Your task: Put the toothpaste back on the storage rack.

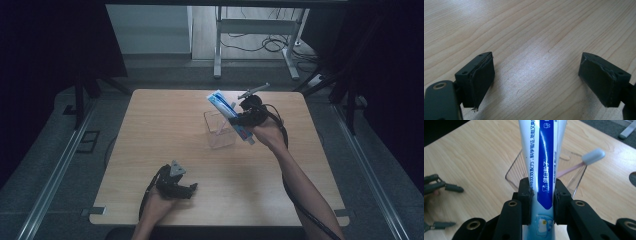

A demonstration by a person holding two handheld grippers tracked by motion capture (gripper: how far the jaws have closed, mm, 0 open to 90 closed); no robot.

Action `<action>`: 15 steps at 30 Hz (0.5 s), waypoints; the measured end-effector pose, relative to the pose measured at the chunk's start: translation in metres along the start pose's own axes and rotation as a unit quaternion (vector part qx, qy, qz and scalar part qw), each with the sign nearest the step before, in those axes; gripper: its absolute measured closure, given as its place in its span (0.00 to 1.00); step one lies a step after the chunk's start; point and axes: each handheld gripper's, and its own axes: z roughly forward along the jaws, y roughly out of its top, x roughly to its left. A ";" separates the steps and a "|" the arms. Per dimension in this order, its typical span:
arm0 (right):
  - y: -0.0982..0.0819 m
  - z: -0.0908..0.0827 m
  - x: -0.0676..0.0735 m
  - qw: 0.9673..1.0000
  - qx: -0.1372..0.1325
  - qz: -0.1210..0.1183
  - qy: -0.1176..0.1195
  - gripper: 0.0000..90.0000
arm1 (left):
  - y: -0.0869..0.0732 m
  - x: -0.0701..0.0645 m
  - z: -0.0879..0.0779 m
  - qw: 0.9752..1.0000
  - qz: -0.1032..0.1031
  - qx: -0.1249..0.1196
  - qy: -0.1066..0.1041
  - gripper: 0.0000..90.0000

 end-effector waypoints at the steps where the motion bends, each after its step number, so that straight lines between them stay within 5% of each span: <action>1: 0.002 0.001 0.000 1.000 -0.002 0.000 0.000 0.80 | 0.000 0.000 0.000 1.000 0.000 0.000 0.000 0.15; 15: 0.023 0.022 -0.004 1.000 -0.028 0.000 0.000 0.80 | 0.000 0.000 0.000 1.000 0.000 0.000 0.000 0.15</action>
